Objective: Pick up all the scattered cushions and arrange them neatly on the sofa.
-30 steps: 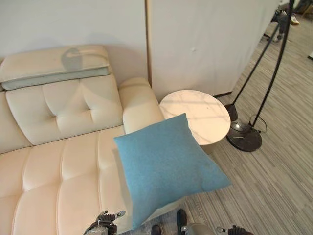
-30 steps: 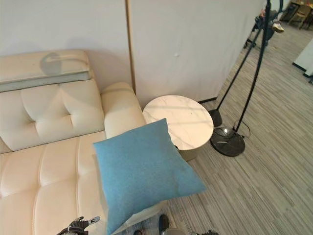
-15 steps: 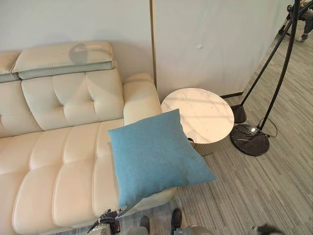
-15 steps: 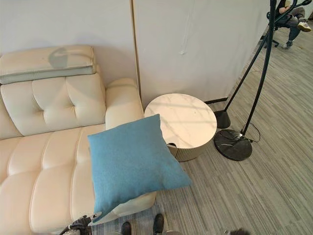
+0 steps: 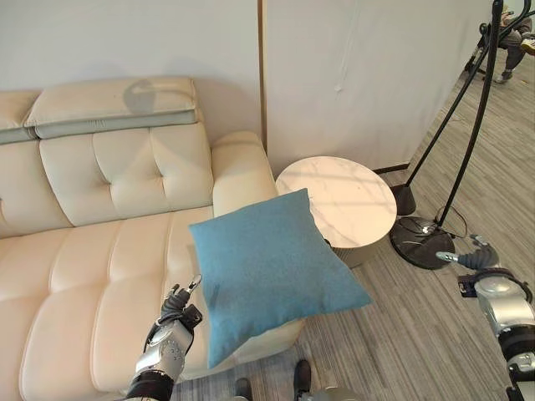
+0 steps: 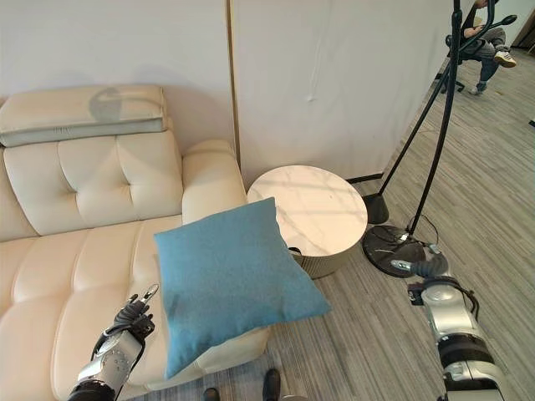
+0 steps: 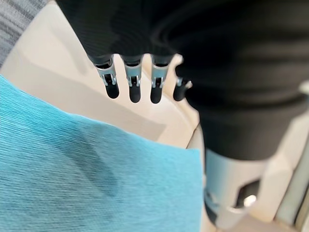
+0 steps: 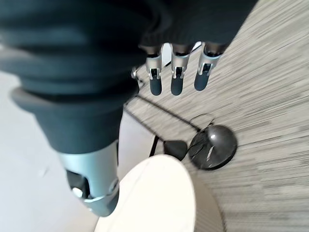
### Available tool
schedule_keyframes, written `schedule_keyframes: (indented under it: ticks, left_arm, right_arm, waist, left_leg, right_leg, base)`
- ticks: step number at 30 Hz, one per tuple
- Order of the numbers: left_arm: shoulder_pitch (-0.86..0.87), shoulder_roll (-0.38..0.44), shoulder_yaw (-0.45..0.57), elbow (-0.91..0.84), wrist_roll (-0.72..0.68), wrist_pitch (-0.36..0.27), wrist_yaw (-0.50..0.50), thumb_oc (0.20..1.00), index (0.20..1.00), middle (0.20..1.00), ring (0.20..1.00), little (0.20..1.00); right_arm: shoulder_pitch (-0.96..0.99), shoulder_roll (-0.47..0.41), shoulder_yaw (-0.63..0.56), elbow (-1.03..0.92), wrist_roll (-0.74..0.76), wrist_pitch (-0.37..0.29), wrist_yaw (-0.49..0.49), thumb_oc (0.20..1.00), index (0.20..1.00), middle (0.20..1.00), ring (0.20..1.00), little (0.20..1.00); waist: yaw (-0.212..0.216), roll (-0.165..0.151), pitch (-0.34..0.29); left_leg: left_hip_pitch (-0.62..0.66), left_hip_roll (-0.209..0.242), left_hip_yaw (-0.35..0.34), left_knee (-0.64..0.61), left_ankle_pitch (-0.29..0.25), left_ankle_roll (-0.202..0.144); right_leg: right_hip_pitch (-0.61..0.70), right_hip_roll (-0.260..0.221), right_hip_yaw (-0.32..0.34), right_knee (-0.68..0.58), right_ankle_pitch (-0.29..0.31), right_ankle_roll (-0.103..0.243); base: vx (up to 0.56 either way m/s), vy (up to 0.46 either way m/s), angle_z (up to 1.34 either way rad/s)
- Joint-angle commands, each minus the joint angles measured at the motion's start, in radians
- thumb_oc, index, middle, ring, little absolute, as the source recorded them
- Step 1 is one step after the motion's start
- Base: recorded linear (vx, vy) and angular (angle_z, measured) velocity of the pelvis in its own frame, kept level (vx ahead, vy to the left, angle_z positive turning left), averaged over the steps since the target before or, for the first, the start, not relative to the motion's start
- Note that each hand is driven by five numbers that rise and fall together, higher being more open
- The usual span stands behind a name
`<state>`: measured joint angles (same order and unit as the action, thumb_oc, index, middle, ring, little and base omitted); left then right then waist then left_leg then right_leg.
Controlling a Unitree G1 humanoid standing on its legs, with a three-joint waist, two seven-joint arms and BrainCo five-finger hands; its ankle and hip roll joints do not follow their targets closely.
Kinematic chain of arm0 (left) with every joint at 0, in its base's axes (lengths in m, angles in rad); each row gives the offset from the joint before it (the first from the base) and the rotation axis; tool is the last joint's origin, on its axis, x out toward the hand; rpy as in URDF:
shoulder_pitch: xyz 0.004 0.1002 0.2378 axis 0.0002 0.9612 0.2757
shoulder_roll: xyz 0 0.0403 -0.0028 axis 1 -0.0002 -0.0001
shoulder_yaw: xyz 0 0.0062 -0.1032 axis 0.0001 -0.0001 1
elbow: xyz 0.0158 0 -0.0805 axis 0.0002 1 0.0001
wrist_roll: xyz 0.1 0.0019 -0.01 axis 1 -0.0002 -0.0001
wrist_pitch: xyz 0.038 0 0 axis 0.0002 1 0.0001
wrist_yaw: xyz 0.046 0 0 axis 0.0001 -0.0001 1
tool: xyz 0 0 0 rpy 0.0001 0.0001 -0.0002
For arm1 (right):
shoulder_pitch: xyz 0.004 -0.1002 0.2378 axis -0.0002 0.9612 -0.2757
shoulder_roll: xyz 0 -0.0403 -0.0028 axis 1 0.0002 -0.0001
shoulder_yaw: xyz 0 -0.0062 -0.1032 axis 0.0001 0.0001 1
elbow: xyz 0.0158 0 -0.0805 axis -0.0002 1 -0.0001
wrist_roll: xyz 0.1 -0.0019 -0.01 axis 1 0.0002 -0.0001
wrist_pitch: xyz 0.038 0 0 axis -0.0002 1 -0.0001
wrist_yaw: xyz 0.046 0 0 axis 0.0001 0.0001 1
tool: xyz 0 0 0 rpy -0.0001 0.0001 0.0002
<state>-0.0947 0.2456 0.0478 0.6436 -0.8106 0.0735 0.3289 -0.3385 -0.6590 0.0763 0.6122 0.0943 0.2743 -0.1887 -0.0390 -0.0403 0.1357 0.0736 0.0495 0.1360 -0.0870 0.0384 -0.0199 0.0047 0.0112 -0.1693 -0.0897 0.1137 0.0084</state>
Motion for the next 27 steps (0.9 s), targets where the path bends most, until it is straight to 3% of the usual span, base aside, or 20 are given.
schedule_keyframes:
  ticks: [1,2,5,7,11,16,27]
  left_arm:
    - [-0.097,0.021,-0.010,0.065,-0.046,-0.033,0.025,1.000,1.000,1.000,1.000,1.000]
    - [-0.141,0.015,-0.034,0.099,-0.058,-0.024,0.034,1.000,1.000,1.000,1.000,1.000]
    - [-0.167,0.016,-0.038,0.118,-0.068,-0.028,0.040,1.000,1.000,1.000,1.000,1.000]
    - [-0.276,0.002,-0.073,0.211,-0.134,-0.032,0.072,1.000,1.000,1.000,1.000,1.000]
    - [-0.349,-0.007,-0.093,0.292,-0.172,-0.034,0.091,1.000,1.000,1.000,1.000,1.000]
    - [-0.469,-0.033,-0.175,0.357,-0.182,-0.034,0.113,1.000,1.000,1.000,1.000,1.000]
    - [-0.415,-0.110,-0.285,0.224,-0.142,-0.008,0.115,1.000,1.000,1.000,1.000,1.000]
  right_arm:
    - [-0.113,0.014,0.046,0.038,-0.034,0.002,-0.010,1.000,1.000,1.000,1.000,1.000]
    - [-0.169,0.057,0.091,0.062,-0.036,0.012,-0.016,1.000,1.000,1.000,1.000,1.000]
    - [-0.205,0.077,0.112,0.076,-0.032,0.013,-0.023,1.000,1.000,1.000,1.000,1.000]
    - [-0.343,0.204,0.210,0.157,-0.004,0.036,-0.050,1.000,1.000,1.000,1.000,1.000]
    - [-0.455,0.287,0.277,0.242,-0.002,0.057,-0.058,1.000,1.000,1.000,1.000,1.000]
    - [-0.614,0.430,0.377,0.344,0.036,0.059,-0.085,1.000,1.000,1.000,1.000,1.000]
    - [-0.505,0.562,0.436,0.166,0.230,-0.001,-0.126,1.000,1.000,1.000,1.000,1.000]
  waist:
    - [0.000,-0.034,-0.020]
    - [0.002,-0.031,-0.008]
    - [0.002,-0.029,0.001]
    - [0.005,-0.027,0.042]
    - [0.009,-0.030,0.054]
    - [0.023,-0.064,0.081]
    - [0.045,-0.092,0.100]
  left_leg:
    - [-0.009,-0.013,0.007,0.000,-0.035,-0.036]
    - [-0.020,-0.017,0.006,0.000,-0.035,-0.033]
    - [-0.033,-0.019,0.004,0.000,-0.031,-0.032]
    - [-0.090,-0.023,0.000,0.000,-0.018,-0.028]
    - [-0.108,-0.020,0.003,0.000,-0.010,-0.029]
    - [-0.140,-0.019,-0.010,0.000,0.003,-0.027]
    - [-0.136,-0.026,-0.012,0.000,-0.001,-0.021]
  right_leg:
    - [0.121,-0.030,0.005,0.002,-0.193,0.056]
    - [0.110,-0.036,0.006,0.002,-0.188,0.058]
    - [0.096,-0.038,0.006,0.002,-0.183,0.060]
    - [0.036,-0.044,0.016,0.002,-0.160,0.060]
    - [0.014,-0.043,0.021,0.002,-0.148,0.060]
    - [-0.016,-0.042,0.026,0.002,-0.131,0.059]
    - [-0.011,-0.048,0.015,0.002,-0.126,0.063]
  base:
    - [0.00,0.108,-0.01]
    - [-0.01,0.068,-0.01]
    - [-0.05,0.066,-0.03]
    - [-0.14,0.121,-0.02]
    - [-0.03,0.052,0.02]
    - [-0.02,0.032,0.02]
    - [0.00,0.008,0.00]
